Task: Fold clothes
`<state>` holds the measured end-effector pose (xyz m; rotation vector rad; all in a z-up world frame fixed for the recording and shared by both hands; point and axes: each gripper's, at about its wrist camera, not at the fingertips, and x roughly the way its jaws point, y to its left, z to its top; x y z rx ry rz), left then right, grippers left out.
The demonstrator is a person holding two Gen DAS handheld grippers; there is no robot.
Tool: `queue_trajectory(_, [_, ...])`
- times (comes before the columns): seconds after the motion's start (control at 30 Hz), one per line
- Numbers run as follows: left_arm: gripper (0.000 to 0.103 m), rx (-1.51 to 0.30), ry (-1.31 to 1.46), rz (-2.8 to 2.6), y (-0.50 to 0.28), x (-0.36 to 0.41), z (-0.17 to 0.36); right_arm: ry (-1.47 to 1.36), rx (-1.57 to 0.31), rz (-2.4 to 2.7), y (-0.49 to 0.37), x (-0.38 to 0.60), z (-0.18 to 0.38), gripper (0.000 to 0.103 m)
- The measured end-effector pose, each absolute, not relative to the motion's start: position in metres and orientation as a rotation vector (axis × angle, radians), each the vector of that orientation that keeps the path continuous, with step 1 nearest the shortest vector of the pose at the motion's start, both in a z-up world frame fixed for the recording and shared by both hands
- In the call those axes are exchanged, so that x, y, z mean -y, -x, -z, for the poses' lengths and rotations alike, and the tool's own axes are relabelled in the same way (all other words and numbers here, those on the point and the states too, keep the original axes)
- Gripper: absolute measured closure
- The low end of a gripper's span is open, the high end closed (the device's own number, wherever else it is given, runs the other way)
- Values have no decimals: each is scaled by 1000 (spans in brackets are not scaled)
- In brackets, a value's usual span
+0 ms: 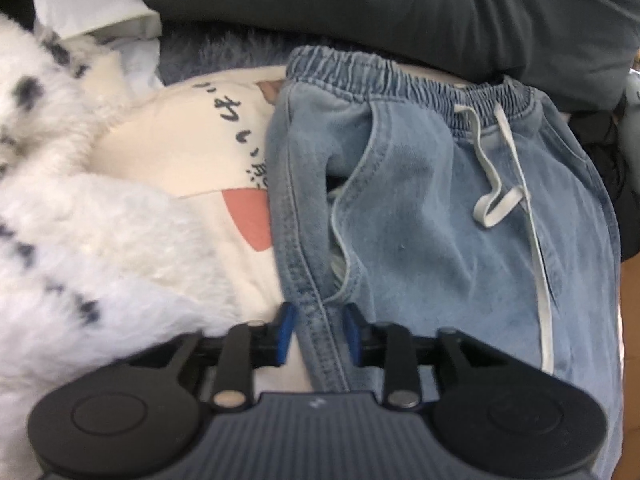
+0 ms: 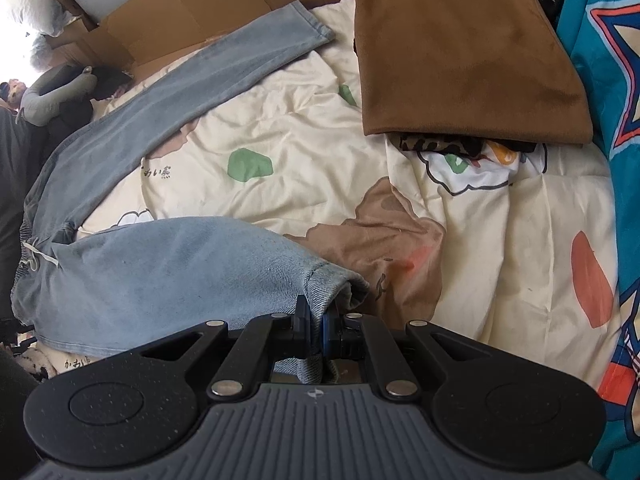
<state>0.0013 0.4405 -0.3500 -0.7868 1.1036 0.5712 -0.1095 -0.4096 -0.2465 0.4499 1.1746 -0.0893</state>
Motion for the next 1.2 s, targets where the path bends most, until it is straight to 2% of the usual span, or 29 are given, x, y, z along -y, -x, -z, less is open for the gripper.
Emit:
queue_trajectory(0.07, [49,-1117,806,-561,-5,-439,350,-454,-1175,91,110,410,247,100])
queue_trajectory(0.1, [49,-1131,798,-564,-8,-438,350,-457,-1174,91,111,411,247,100])
queue_trajectory(0.13, [56,-1149,779,-571,-11,-436,350,-460,-1172,91,111,411,247,100])
queue_trajectory(0.17, [75,-1165,757,-588,-13,-435,350,-463,-1171,91,112,412,247,100])
queue_trajectory(0.23, [85,-1160,779,-613,-10,-439,348,-461,-1174,89,112,411,247,100])
queue_trajectory(0.27, [87,-1154,789,-610,-8,-440,344,-459,-1175,87,113,411,246,100])
queue_trajectory(0.53, [87,-1181,692,-575,-14,-446,306,-484,-1228,79,131,409,255,100])
queue_trajectory(0.8, [86,-1227,585,-611,-24,-440,320,-526,-1315,109,159,401,295,100])
queue_trajectory(0.97, [82,-1277,533,-634,-34,-435,303,-610,-1354,126,178,400,323,97])
queue_trajectory(1.2, [71,-1249,519,-587,-33,-427,260,-648,-1234,116,179,412,321,87])
